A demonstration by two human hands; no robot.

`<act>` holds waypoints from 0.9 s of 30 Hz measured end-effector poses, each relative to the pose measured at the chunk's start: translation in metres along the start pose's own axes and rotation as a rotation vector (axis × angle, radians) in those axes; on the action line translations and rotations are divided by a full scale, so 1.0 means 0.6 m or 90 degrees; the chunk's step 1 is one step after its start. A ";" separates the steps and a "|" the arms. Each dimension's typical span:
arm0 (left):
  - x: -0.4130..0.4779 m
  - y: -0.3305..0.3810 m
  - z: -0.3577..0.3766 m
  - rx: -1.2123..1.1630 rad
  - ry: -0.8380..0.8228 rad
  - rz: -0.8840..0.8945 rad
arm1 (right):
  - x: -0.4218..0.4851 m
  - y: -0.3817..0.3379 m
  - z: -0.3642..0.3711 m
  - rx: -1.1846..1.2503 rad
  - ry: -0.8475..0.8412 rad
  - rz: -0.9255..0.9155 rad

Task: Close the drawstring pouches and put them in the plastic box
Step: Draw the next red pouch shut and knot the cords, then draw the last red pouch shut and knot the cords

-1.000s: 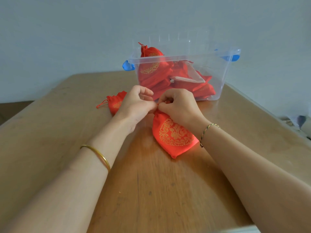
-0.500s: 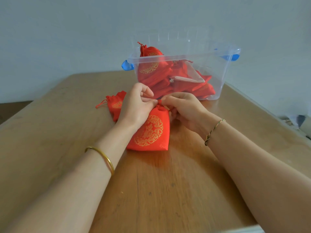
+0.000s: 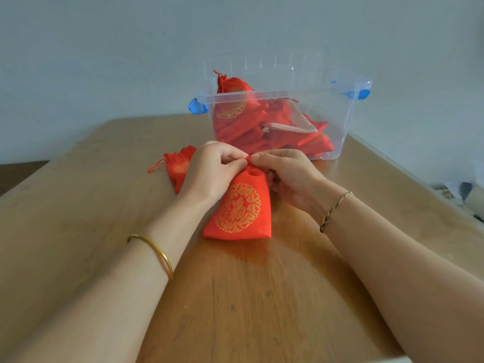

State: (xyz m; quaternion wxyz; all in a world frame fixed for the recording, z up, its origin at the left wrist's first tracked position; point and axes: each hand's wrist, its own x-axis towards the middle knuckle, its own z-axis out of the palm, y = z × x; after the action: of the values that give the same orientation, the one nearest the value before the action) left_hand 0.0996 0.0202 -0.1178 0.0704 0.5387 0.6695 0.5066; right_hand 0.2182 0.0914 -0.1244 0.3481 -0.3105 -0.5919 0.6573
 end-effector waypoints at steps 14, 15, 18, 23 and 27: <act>0.004 -0.015 -0.001 0.276 0.061 0.188 | 0.003 -0.014 -0.009 -0.347 0.118 -0.188; 0.005 -0.012 0.001 0.287 0.053 0.202 | 0.004 -0.015 -0.010 -0.353 0.126 -0.191; 0.005 -0.006 0.006 0.311 0.036 0.210 | 0.008 -0.016 -0.007 -0.426 0.147 -0.223; 0.007 -0.013 0.009 0.303 0.062 0.166 | 0.006 -0.008 -0.003 -0.422 0.147 -0.212; 0.017 -0.018 -0.002 0.208 0.114 0.058 | -0.012 -0.025 -0.005 -0.281 -0.011 -0.083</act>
State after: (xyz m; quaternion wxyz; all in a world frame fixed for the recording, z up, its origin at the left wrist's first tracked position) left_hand 0.0877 0.0282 -0.1207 -0.1009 0.5256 0.7212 0.4398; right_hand 0.2261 0.0883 -0.1097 0.3083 -0.3344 -0.7432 0.4907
